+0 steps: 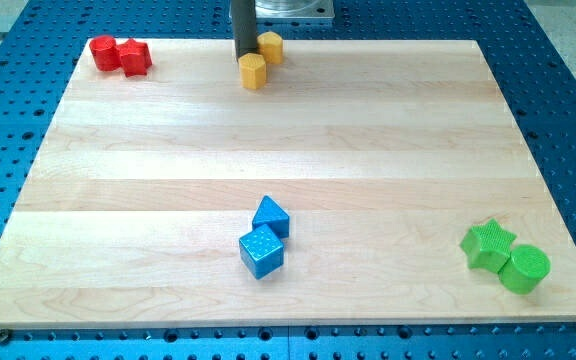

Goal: Adjust the yellow hexagon to the bottom of the yellow heart

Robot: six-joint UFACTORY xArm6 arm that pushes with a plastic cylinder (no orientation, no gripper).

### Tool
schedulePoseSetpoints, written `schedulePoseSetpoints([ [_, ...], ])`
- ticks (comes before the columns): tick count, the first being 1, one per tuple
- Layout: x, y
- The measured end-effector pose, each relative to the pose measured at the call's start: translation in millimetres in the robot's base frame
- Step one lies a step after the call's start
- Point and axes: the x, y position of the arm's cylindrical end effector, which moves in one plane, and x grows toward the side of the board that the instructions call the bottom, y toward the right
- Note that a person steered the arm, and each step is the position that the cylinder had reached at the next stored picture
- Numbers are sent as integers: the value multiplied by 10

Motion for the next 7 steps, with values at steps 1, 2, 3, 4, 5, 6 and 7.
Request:
schedulePoseSetpoints([
  [1,313,-152],
  [2,597,-69],
  [3,950,-418],
  [4,707,1],
  [5,764,-8],
  [6,1169,254],
  [7,1169,758],
])
